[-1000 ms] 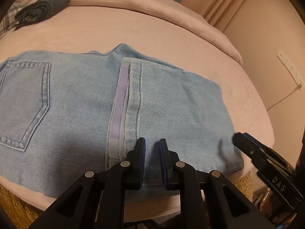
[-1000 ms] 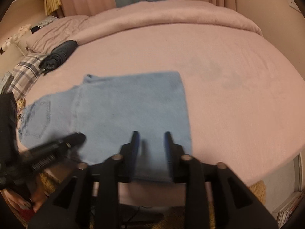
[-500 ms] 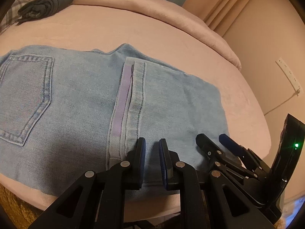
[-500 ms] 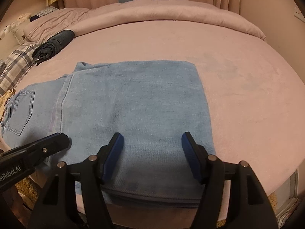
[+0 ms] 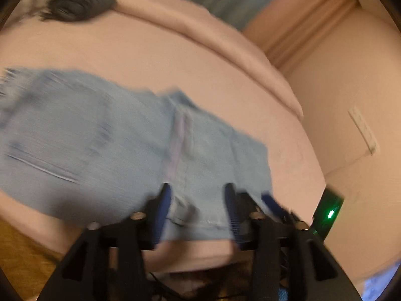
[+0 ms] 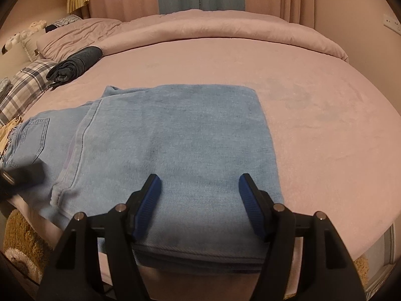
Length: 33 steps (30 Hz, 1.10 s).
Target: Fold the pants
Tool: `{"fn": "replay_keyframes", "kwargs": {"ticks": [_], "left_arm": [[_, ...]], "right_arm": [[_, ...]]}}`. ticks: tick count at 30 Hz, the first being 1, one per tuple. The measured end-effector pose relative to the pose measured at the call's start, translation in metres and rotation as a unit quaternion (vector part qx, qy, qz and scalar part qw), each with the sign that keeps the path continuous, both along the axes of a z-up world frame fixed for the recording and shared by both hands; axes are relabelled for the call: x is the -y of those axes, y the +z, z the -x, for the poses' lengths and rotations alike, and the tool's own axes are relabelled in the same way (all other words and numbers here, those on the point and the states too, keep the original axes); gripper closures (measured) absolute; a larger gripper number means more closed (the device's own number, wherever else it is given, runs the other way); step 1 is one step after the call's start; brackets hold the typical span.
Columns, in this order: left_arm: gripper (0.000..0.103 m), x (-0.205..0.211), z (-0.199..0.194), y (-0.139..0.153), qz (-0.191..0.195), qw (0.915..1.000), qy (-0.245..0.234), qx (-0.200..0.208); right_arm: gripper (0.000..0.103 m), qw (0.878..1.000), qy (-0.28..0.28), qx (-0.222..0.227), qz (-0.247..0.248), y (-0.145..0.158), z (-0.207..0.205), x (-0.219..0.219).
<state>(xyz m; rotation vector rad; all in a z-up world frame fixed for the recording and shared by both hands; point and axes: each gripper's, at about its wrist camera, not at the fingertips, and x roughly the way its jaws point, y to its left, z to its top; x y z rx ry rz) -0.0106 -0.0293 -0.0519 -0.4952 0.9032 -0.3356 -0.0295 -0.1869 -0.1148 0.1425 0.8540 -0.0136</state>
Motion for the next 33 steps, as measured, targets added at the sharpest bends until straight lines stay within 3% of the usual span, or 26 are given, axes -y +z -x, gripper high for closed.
{"fn": "replay_keyframes", "kwargs": {"ticks": [2, 5, 7, 9, 11, 14, 18, 20, 25, 28, 30, 33], "left_arm": [[0.040, -0.025, 0.004, 0.010, -0.015, 0.9988, 0.046, 0.013], [0.035, -0.077, 0.010, 0.012, -0.047, 0.9887, 0.143, 0.007], [0.035, -0.105, 0.013, 0.003, -0.044, 0.9799, 0.194, -0.016], [0.035, -0.131, 0.018, -0.008, -0.018, 0.9710, 0.235, -0.039], [0.035, -0.151, 0.023, -0.019, 0.031, 0.9662, 0.253, -0.041], [0.035, -0.160, 0.026, -0.022, 0.058, 0.9625, 0.261, -0.043], [0.035, -0.168, 0.036, -0.010, 0.023, 0.9544, 0.296, -0.029], [0.027, -0.170, 0.036, -0.010, -0.002, 0.9494, 0.313, -0.023], [0.026, -0.168, 0.012, -0.052, -0.013, 0.9554, 0.279, -0.095], [0.023, -0.161, 0.003, -0.050, -0.038, 0.9567, 0.282, -0.062], [0.020, -0.157, -0.009, -0.054, -0.027, 0.9656, 0.253, -0.053], [0.010, -0.159, -0.025, -0.057, -0.011, 0.9675, 0.248, -0.046]], "right_arm": [[0.038, 1.000, -0.001, 0.000, 0.001, 0.000, -0.001, -0.001], [0.038, 1.000, -0.001, 0.001, 0.003, 0.000, -0.001, -0.002], [0.038, 1.000, 0.000, 0.001, 0.002, 0.000, -0.001, -0.002], [0.038, 1.000, -0.001, 0.001, 0.003, 0.000, -0.001, -0.002], [0.038, 1.000, -0.001, 0.000, 0.004, 0.001, -0.001, -0.002], [0.038, 1.000, -0.002, -0.001, 0.005, 0.002, -0.001, -0.003], [0.038, 1.000, -0.001, -0.003, 0.006, 0.002, -0.002, -0.003], [0.038, 1.000, -0.002, -0.004, 0.007, 0.002, -0.002, -0.004], [0.038, 1.000, -0.003, -0.006, 0.005, 0.002, -0.002, -0.002], [0.038, 1.000, -0.003, -0.005, 0.006, 0.002, -0.002, -0.002], [0.038, 1.000, -0.003, -0.006, 0.005, 0.002, -0.002, -0.002], [0.037, 1.000, -0.003, -0.006, 0.004, 0.002, -0.001, -0.002]]}}
